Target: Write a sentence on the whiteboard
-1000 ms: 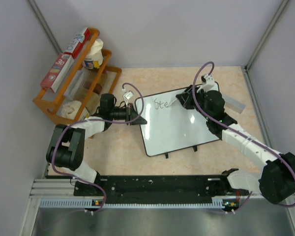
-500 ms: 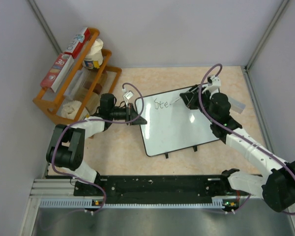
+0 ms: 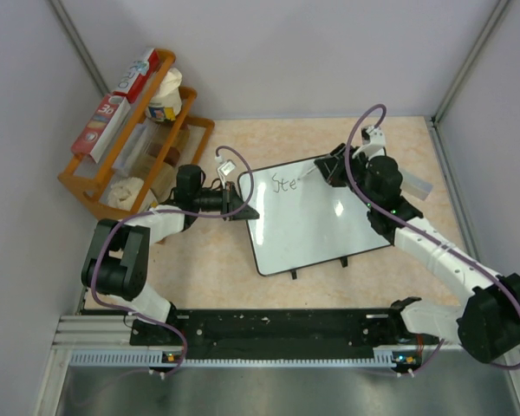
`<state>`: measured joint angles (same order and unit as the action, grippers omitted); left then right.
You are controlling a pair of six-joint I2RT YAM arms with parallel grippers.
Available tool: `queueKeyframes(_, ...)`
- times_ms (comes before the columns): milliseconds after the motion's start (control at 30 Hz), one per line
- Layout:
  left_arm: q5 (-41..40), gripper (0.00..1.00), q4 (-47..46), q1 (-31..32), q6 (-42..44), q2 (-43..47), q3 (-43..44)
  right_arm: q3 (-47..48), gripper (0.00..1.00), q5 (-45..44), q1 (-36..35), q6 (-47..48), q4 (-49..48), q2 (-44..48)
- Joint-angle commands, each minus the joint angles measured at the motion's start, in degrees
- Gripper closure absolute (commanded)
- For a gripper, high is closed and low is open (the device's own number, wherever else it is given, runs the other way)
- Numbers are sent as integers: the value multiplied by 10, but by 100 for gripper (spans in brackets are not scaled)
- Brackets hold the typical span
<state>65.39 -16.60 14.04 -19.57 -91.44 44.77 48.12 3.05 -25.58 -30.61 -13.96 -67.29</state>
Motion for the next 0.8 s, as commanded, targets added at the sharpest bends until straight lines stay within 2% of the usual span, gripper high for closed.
queueKeyframes(0,-87,100,39,23,145,-30,-21,30,100,-3,6,7,-20,-8)
queueKeyframes(767,-87,100,41,26,147,-30,-21,28,100,-16,7,0,-37,-31)
